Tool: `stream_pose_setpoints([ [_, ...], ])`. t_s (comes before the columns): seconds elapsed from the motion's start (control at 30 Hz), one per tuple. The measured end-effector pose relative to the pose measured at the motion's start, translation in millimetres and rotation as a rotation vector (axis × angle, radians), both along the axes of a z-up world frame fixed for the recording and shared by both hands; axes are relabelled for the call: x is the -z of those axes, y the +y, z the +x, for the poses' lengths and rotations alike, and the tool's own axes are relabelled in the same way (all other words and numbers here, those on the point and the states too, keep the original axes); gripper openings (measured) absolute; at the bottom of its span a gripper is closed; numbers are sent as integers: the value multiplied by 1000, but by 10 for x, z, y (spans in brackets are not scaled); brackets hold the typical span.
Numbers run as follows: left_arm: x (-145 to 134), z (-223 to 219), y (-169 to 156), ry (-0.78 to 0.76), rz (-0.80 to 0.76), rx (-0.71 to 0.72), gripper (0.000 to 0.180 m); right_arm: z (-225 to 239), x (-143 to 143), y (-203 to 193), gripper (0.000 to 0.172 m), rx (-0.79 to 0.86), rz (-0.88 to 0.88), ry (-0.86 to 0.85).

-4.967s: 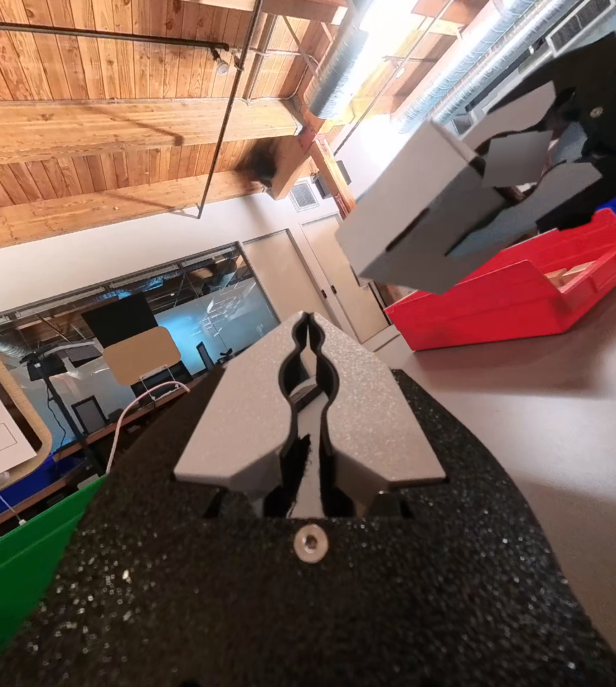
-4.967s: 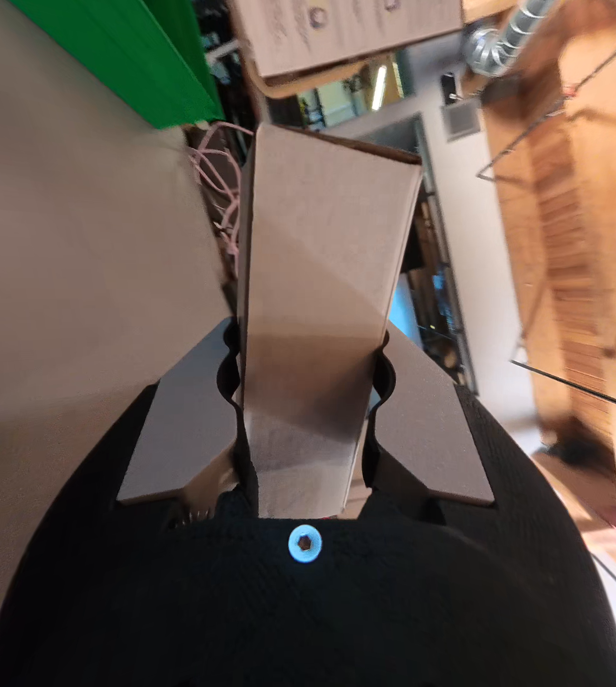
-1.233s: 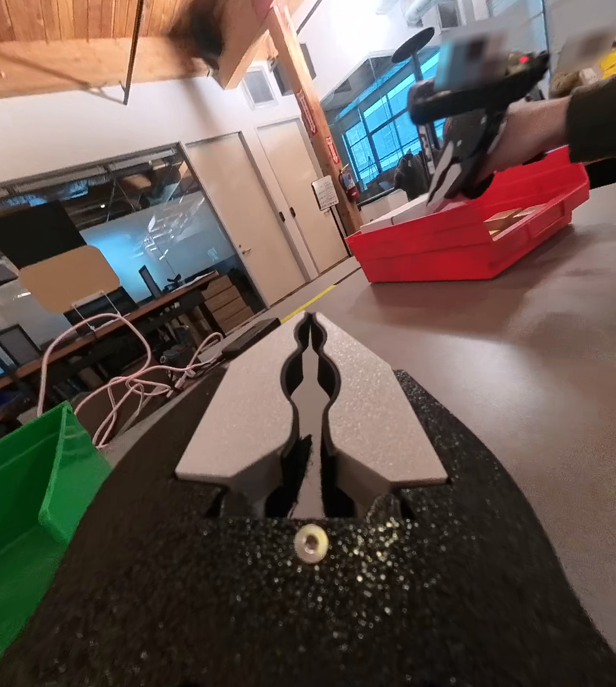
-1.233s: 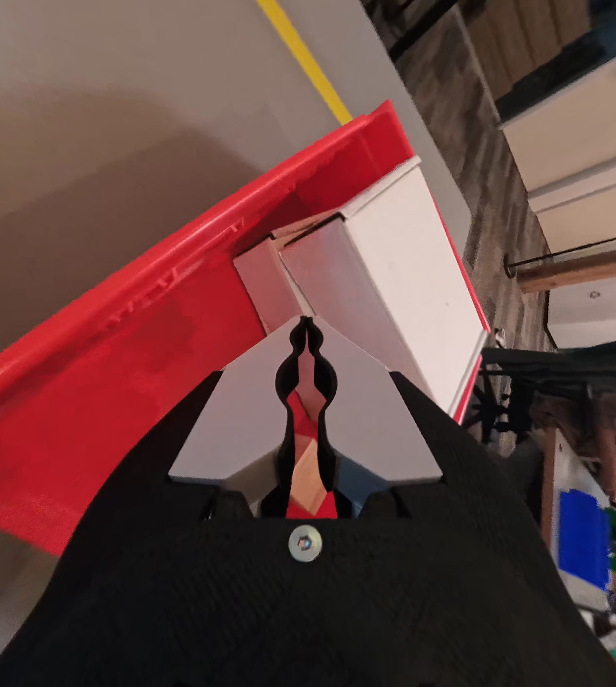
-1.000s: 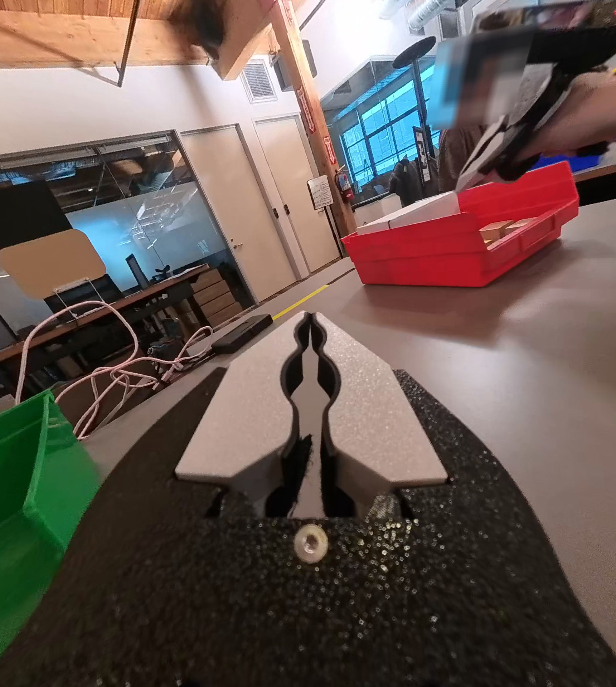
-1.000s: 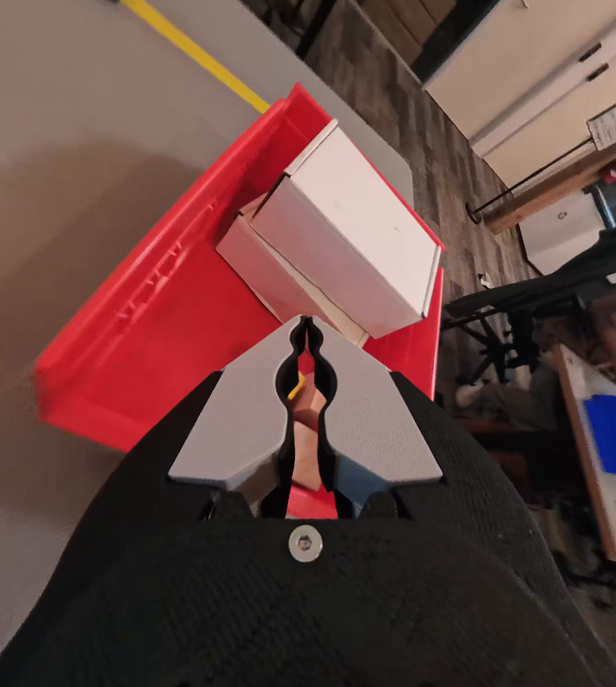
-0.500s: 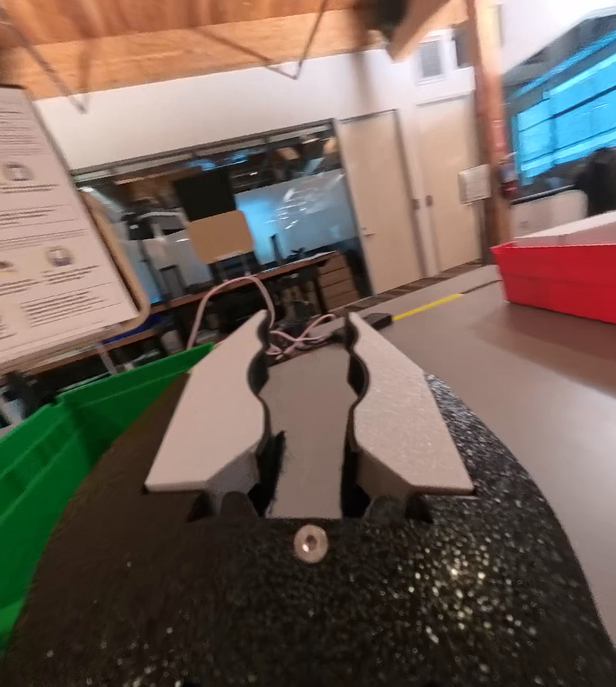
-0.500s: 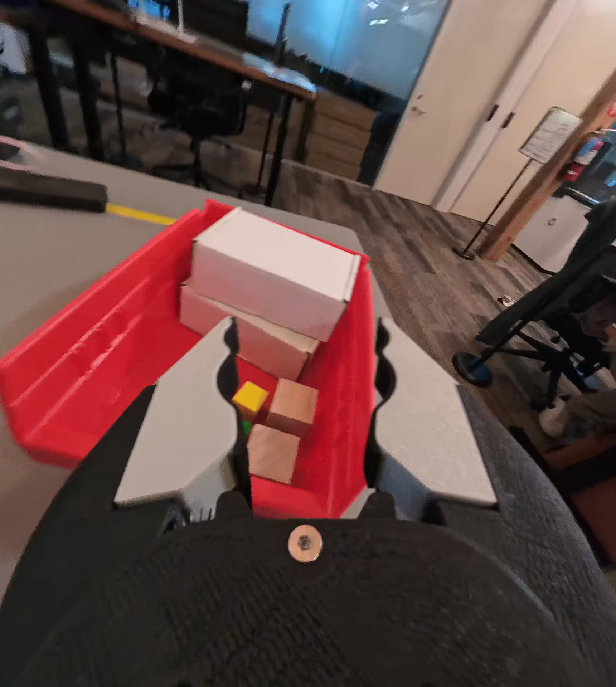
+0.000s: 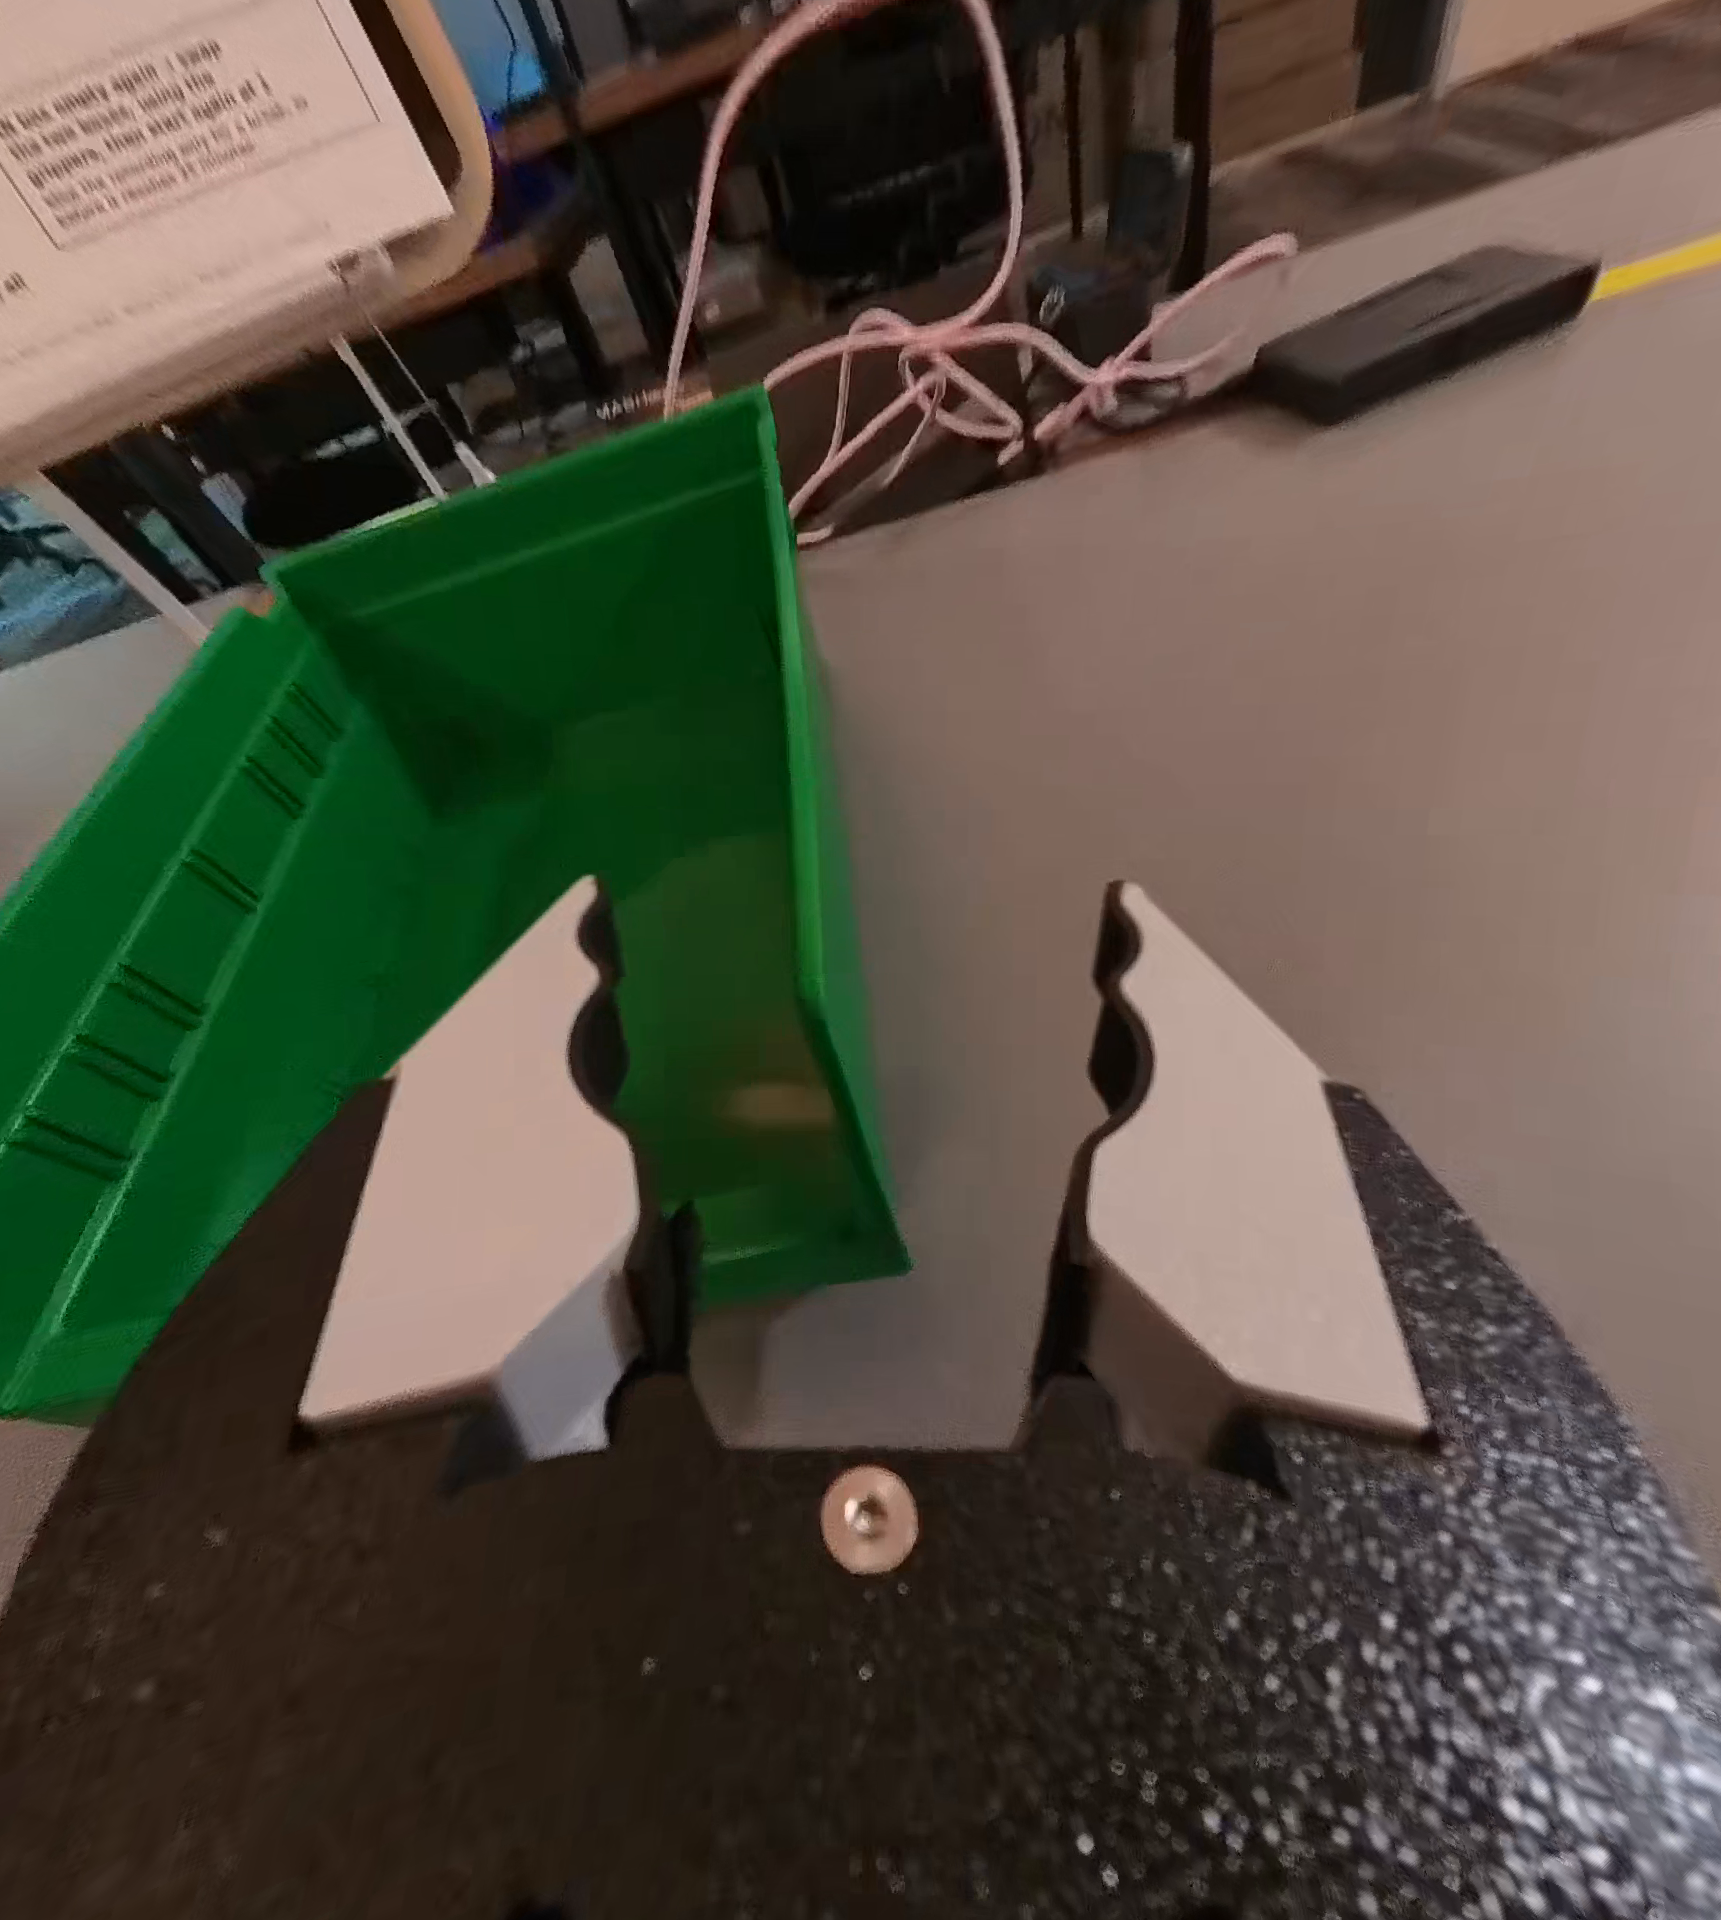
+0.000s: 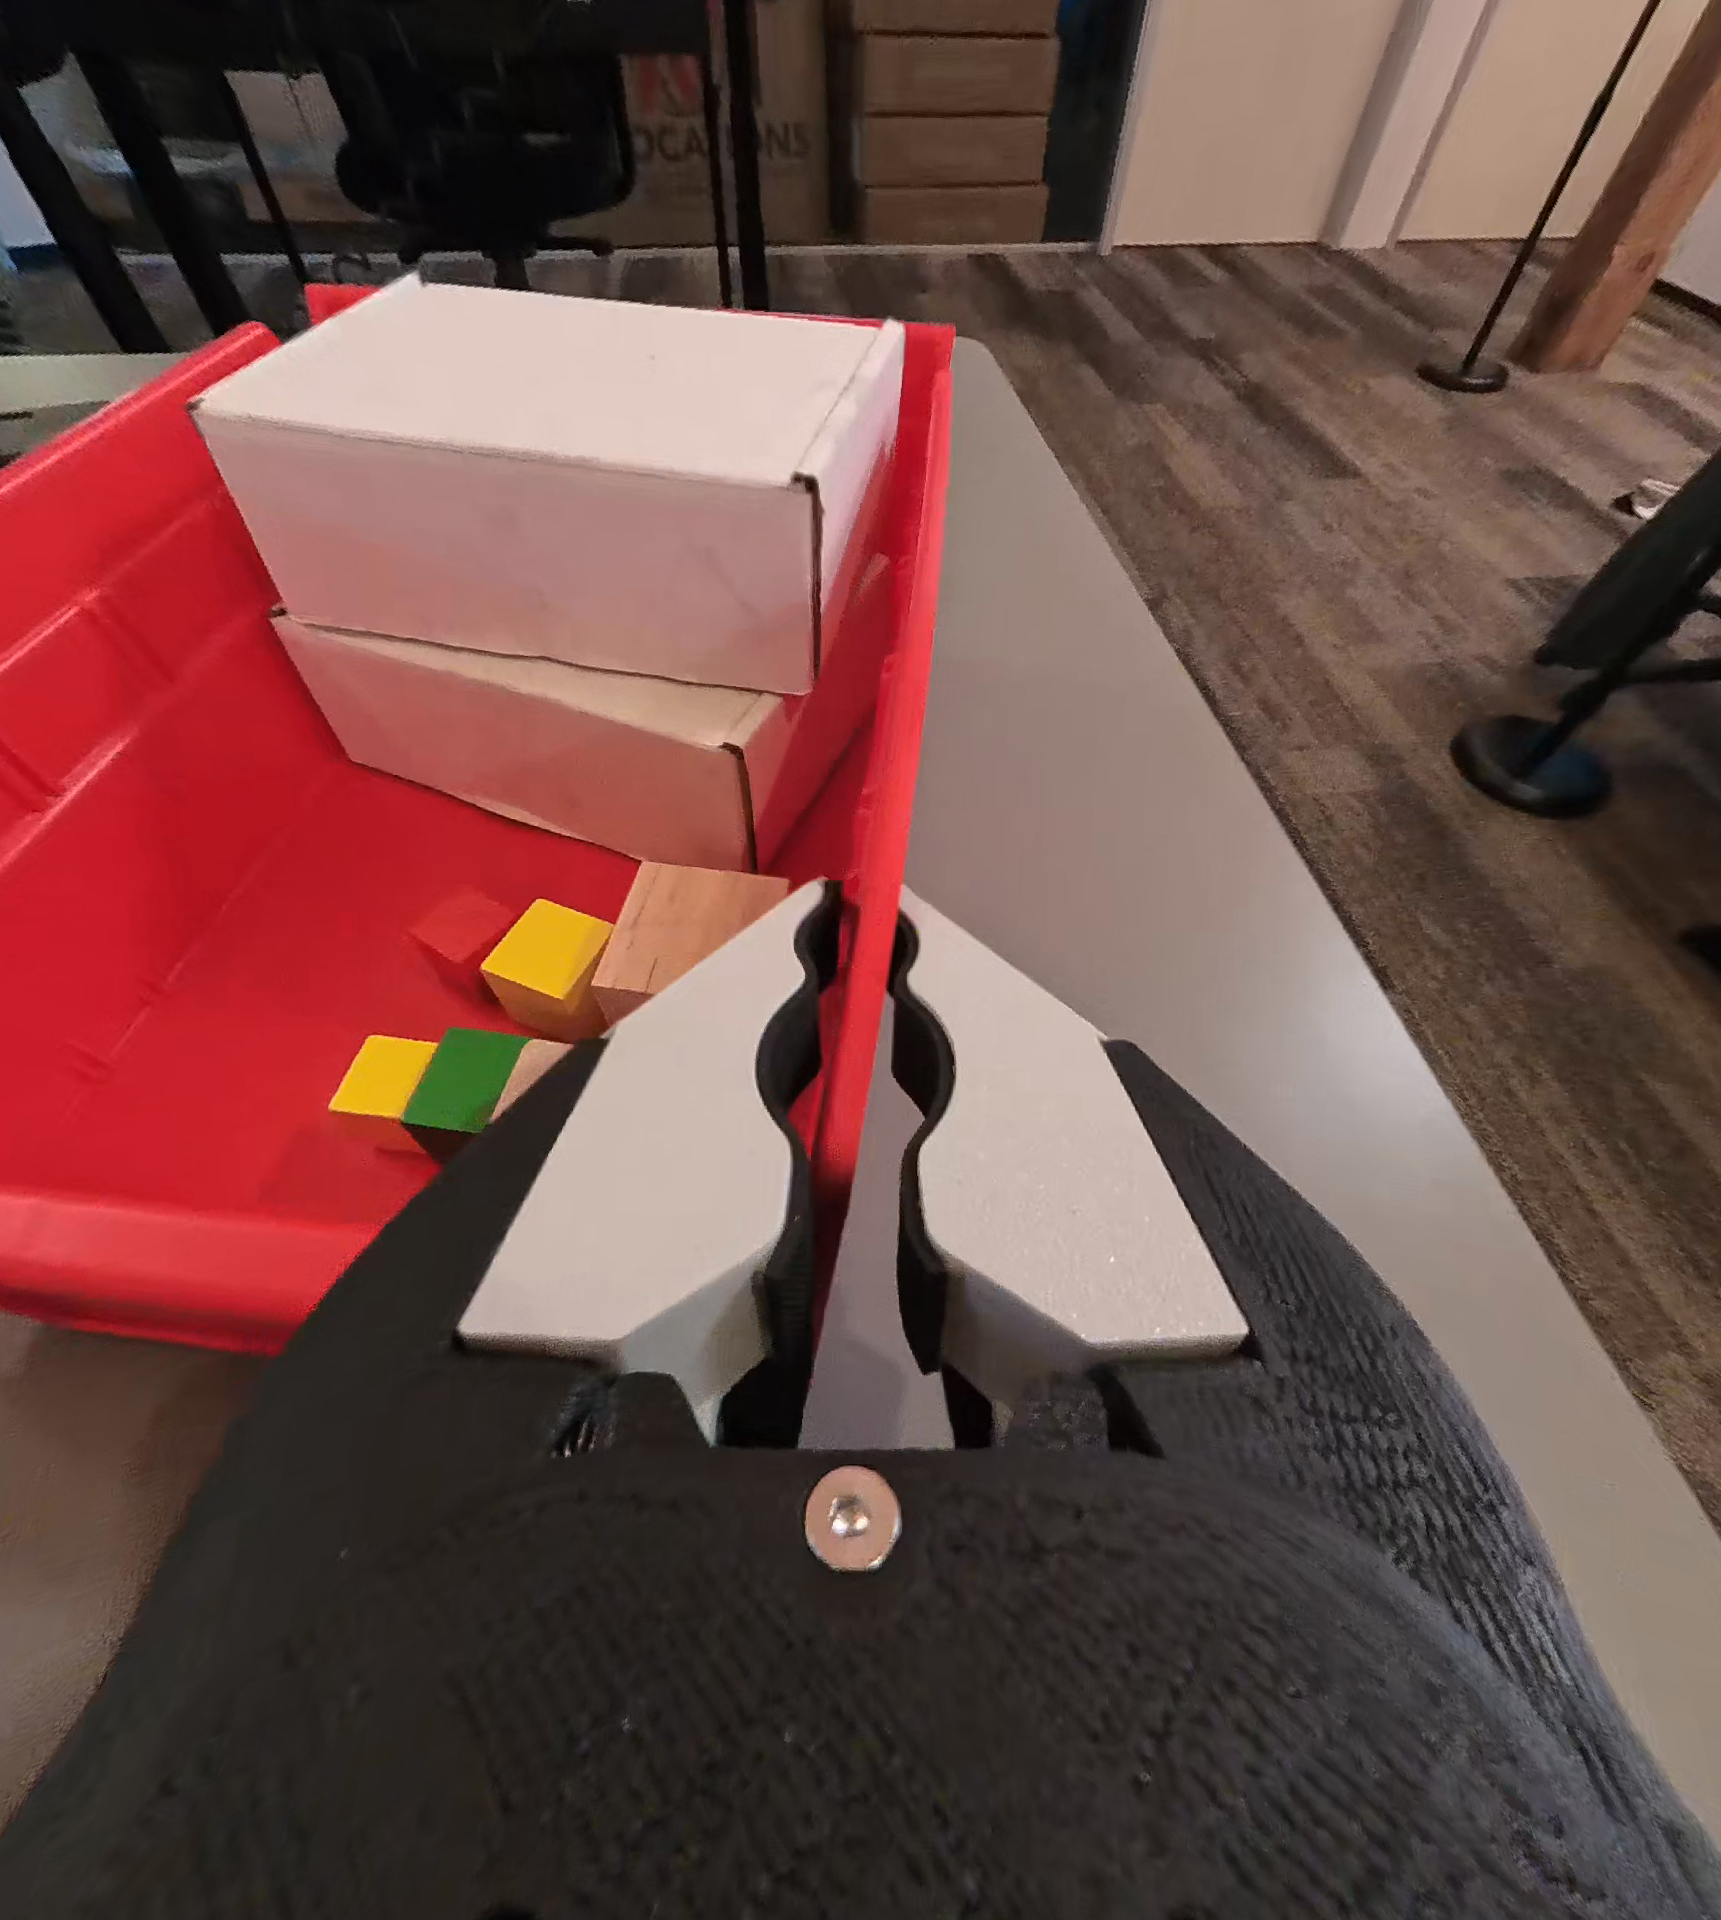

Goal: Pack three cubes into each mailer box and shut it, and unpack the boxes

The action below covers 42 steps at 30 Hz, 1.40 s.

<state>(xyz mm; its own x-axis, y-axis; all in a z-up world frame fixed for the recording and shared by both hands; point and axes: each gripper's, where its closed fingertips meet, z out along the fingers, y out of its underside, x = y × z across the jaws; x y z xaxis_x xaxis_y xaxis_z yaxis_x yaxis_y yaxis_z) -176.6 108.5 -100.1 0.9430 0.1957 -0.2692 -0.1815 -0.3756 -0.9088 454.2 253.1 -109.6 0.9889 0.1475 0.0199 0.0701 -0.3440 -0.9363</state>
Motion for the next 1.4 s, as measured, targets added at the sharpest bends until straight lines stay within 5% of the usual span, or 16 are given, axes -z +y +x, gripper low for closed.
stream_pose_setpoints([
  [0.17,240,-143,110,-34,-98,0,56,-46,32,-18,5,5,-57,-62],
  [0.37,165,-291,125,132,-43,-47,12,-187,21,-34,3,-23,-81,-42],
  [0.67,100,-322,-8,150,-11,-8,5,-717,23,-2,3,-194,-88,-5],
  [1.0,-422,-333,-508,279,203,-72,2,-1519,20,10,3,-325,-83,11],
  [1.4,-958,-111,-1146,328,339,-37,3,-3068,-10,-380,13,-583,-63,104],
])
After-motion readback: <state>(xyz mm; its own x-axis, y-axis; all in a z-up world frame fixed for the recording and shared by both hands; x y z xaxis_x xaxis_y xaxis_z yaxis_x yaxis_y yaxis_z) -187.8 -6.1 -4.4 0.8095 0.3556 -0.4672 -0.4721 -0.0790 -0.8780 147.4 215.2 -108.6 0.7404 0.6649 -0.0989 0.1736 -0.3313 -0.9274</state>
